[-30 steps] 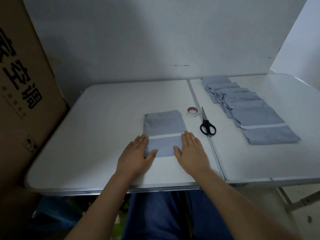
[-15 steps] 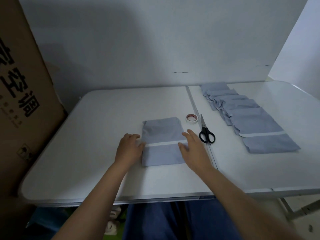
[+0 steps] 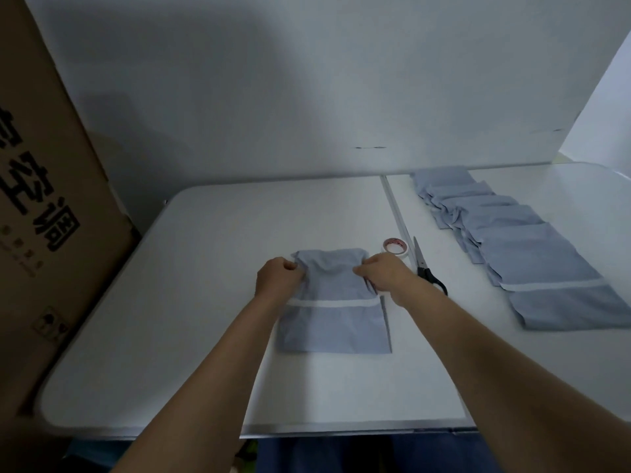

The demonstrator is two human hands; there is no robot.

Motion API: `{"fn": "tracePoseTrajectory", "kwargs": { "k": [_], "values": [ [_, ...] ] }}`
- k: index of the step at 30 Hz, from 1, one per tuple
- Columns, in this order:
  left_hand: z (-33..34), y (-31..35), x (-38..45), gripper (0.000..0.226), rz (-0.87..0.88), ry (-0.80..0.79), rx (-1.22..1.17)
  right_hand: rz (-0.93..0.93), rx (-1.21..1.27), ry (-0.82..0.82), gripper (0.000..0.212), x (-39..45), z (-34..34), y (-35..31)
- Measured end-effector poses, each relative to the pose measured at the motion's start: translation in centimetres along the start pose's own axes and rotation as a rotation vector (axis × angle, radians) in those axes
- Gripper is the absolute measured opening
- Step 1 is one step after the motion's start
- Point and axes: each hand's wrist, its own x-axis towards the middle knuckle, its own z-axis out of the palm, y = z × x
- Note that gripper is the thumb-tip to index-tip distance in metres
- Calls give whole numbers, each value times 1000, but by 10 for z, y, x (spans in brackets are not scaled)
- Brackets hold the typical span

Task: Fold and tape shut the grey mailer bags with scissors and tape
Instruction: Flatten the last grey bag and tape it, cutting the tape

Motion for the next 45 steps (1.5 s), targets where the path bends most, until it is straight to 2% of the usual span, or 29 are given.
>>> {"fn": "tracePoseTrajectory", "kwargs": {
  "k": [1, 3, 6, 7, 11, 15, 17, 20, 23, 26, 28, 30, 35, 38, 41, 45],
  "values": [
    [-1, -1, 2, 16, 6, -11, -35, -35, 15, -6, 6, 1, 1, -1],
    [-5, -7, 4, 15, 4, -48, -107, -72, 85, -13, 10, -1, 2, -3],
    [-8, -18, 4, 10, -87, -95, -373, -76, 161, -21, 7, -3, 4, -1],
    [-10, -18, 2, 10, -129, -110, -449, -67, 174, -19, 14, -3, 4, 0],
    [-20, -11, -5, 36, -245, -289, -603, -14, 198, -48, 20, -9, 2, -2],
    [-30, -13, -18, 38, -241, -423, -610, 36, 228, -189, 25, -25, 1, -3],
    [-30, -19, -23, 32, -216, -417, -583, 30, 236, -189, 24, -35, -1, -1],
    [-30, -29, -29, 25, -168, -384, -507, 37, 56, -162, 32, -49, -5, 6],
    [-31, -35, -38, 40, -118, -403, -439, 112, -16, -214, 49, -60, -12, 17],
    [-33, -41, -53, 55, -113, -395, -488, 163, 24, -279, 52, -70, -20, 28],
    [-36, -46, -61, 57, -157, -370, -492, 163, 80, -272, 43, -75, -21, 35],
    [-38, -48, -71, 48, -178, -416, -462, 156, 169, -232, 32, -79, -21, 39],
    [-36, -50, -86, 31, -206, -424, -457, 158, 327, -166, 23, -89, -18, 42],
    [-38, -49, -88, 24, -236, -410, -559, 165, 464, -137, 22, -93, -18, 44],
    [-44, -33, -91, 17, -226, -384, -683, 146, 710, -126, 6, -100, -26, 38],
    [-54, 7, -95, 11, -180, -368, -829, 76, 965, -41, 16, -110, -50, 19]
  ]
}}
